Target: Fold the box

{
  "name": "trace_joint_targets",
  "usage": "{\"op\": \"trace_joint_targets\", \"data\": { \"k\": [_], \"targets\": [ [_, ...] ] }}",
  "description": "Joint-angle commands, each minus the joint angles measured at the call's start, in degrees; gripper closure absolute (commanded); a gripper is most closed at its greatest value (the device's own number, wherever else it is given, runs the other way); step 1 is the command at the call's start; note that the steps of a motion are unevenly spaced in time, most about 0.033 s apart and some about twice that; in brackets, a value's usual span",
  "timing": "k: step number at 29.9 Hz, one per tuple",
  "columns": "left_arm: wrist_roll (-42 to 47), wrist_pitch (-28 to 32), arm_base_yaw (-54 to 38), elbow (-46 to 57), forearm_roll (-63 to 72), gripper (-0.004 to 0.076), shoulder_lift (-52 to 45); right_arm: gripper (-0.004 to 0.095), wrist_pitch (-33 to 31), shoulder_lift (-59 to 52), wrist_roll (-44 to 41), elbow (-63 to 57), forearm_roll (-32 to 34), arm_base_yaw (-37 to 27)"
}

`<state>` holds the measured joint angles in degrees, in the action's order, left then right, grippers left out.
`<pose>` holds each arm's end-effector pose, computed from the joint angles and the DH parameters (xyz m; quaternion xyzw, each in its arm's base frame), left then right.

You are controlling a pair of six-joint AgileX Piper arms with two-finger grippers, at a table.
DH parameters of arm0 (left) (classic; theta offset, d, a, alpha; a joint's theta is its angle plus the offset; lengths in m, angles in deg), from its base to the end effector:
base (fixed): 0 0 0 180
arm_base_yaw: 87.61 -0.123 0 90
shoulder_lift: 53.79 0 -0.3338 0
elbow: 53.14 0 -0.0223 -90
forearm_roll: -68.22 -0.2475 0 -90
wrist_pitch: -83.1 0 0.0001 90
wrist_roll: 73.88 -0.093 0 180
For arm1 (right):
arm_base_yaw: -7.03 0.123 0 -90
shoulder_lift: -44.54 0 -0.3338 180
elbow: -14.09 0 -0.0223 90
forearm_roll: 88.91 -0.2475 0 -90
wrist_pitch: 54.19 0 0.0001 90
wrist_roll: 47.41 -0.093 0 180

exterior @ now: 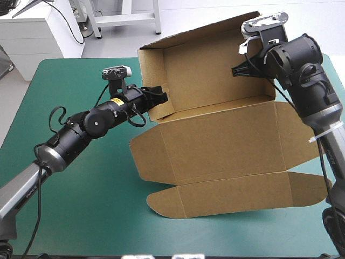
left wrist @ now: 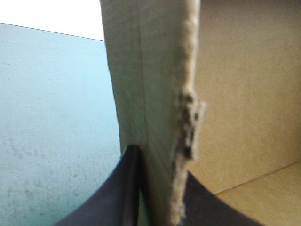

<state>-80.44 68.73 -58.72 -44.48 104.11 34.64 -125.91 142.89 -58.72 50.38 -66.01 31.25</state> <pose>0.2791 -0.1695 0.4185 0.0454 0.8109 -0.3306 0.4808 0.3064 0.1001 0.5307 -0.0847 0.8976 -0.0710 0.4267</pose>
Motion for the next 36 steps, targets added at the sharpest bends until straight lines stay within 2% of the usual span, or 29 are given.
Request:
{"op": "trace_joint_targets", "data": {
  "k": [1,8,12,15,21,27,31,36],
  "targets": [
    [-0.8,-6.5,-0.8,-6.3,-0.7,0.0731,-2.5,0.0922,0.4,-2.0,0.1,0.8,-1.5,0.2],
    [0.2,-22.8,-3.3,-19.3,-3.7,0.0731,1.3,0.0923,0.4,-2.0,-2.9,-6.7,-5.1,0.2],
    [8.8,-30.8,-3.2,-24.0,-13.4,0.0731,5.5,0.0923,0.4,-2.0,-4.5,-12.1,-8.6,0.1],
    [10.6,-36.6,-3.2,-25.4,-17.4,0.0731,8.0,0.0923,0.4,-2.0,-4.8,-15.2,-10.9,0.1],
    [10.7,-41.1,-3.2,-25.6,-17.5,0.0731,11.7,0.0924,2.9,-2.0,-4.9,-22.0,-15.9,0.1],
    [13.0,-42.6,-3.4,-25.6,-18.3,0.0731,15.3,0.0924,7.2,-1.8,-4.8,-29.5,-16.2,0.1],
    [13.0,-49.0,-3.4,-25.6,-19.0,0.0731,18.7,0.0924,6.6,-0.7,-4.3,-30.6,-16.6,0.1],
    [13.4,-55.0,-3.4,-25.6,-21.2,0.0731,21.4,0.0924,6.4,2.5,-2.7,-30.6,-21.6,0.1]
  ]
}}
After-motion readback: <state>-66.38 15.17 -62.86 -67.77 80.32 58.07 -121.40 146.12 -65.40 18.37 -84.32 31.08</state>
